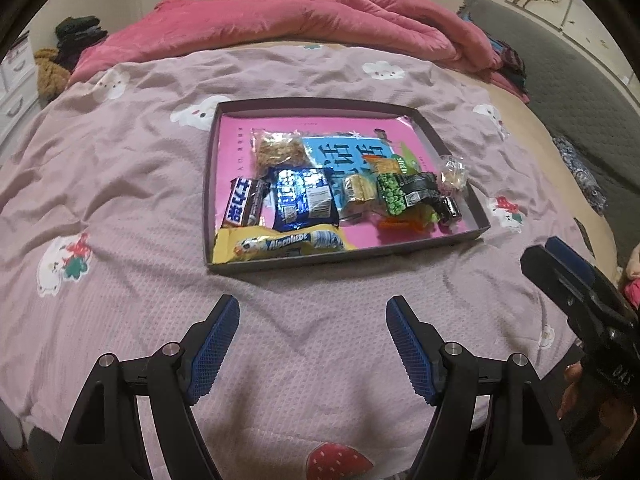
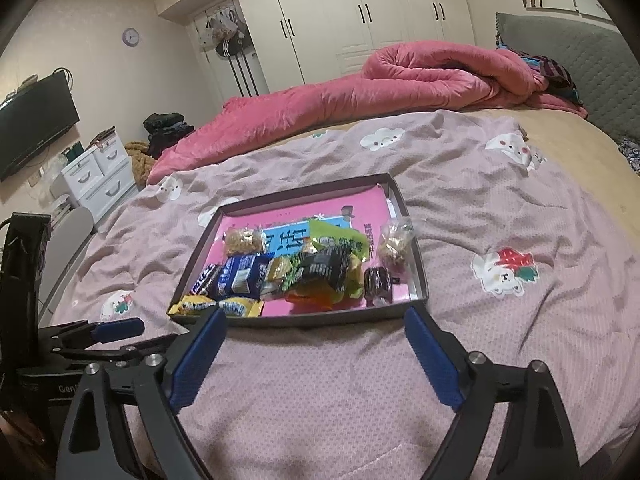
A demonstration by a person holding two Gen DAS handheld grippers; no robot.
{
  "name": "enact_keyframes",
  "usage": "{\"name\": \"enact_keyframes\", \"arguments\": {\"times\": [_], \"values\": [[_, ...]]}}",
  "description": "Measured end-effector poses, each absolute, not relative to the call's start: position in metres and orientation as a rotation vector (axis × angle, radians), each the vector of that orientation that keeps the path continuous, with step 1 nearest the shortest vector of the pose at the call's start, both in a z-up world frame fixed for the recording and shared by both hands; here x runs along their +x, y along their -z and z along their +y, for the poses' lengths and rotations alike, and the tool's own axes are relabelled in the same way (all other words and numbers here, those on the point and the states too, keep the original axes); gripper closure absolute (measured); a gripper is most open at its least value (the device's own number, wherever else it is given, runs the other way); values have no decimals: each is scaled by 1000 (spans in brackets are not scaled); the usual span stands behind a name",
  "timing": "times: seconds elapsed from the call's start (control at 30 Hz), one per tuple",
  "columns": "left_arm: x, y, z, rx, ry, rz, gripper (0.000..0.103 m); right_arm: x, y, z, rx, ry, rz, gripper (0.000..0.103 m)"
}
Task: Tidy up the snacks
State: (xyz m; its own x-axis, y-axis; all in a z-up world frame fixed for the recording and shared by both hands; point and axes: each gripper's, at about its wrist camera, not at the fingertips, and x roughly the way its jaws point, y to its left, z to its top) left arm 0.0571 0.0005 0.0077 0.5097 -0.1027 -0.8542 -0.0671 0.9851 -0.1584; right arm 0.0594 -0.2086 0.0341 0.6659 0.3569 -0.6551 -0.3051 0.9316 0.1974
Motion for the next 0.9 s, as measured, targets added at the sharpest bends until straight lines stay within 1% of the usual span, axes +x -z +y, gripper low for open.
{"name": "enact_keyframes", "arguments": {"times": [0.17, 0.3, 0.9], "values": [[50, -4, 4, -197, -15, 1030, 26, 50, -28, -208, 51, -353, 772, 8], [44, -1, 7, -214, -43, 1022, 26, 44, -22, -209, 40, -336, 787, 3], [24, 6, -1, -223, -63, 1016, 25, 40, -11, -208, 9, -308, 821, 1]]}}
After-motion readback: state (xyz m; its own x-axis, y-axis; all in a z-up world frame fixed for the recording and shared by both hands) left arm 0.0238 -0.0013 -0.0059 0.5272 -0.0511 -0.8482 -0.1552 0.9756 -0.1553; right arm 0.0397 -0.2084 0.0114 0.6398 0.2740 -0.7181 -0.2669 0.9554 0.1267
